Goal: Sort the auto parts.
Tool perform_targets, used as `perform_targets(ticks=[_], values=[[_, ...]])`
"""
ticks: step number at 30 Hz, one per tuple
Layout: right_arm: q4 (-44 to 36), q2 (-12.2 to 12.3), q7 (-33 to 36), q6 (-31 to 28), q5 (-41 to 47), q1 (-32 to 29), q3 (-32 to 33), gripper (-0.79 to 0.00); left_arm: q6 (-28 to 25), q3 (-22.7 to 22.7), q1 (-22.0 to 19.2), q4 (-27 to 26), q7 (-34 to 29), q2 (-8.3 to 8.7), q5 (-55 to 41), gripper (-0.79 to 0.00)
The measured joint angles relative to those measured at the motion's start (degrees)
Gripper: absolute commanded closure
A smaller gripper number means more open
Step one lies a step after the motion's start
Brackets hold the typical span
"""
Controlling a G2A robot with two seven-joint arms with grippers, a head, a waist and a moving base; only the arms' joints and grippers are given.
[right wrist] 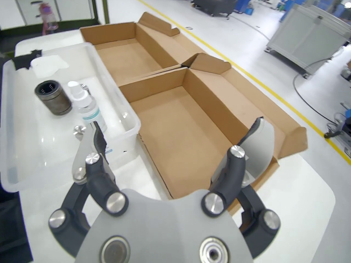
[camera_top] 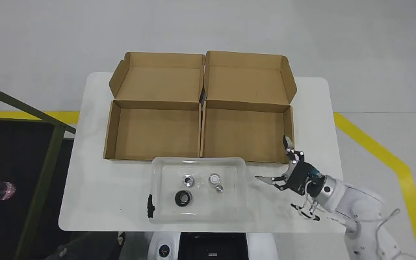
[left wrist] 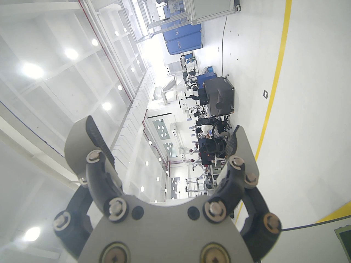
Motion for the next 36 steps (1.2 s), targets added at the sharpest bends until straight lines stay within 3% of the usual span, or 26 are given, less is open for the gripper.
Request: perform_targets(ticks=[5,20,36], values=[[-0.3,0.4,7.2,-5.6,2.3,3.6,-4.7,-0.785,0.0,0.0,0.0,0.0,0.0,0.00,0.0,-0.785],[-2.8,2.1,31.4,-5.6,13.3,11.9,-21.7,-0.785,0.0,0.0,0.0,0.0,0.0,0.00,0.0,-0.785],[0.5,1.9,41.1,-1.0,16.6,17.7,-32.2,-0.785,0.0,0.0,0.0,0.0,0.0,0.00,0.0,-0.785]])
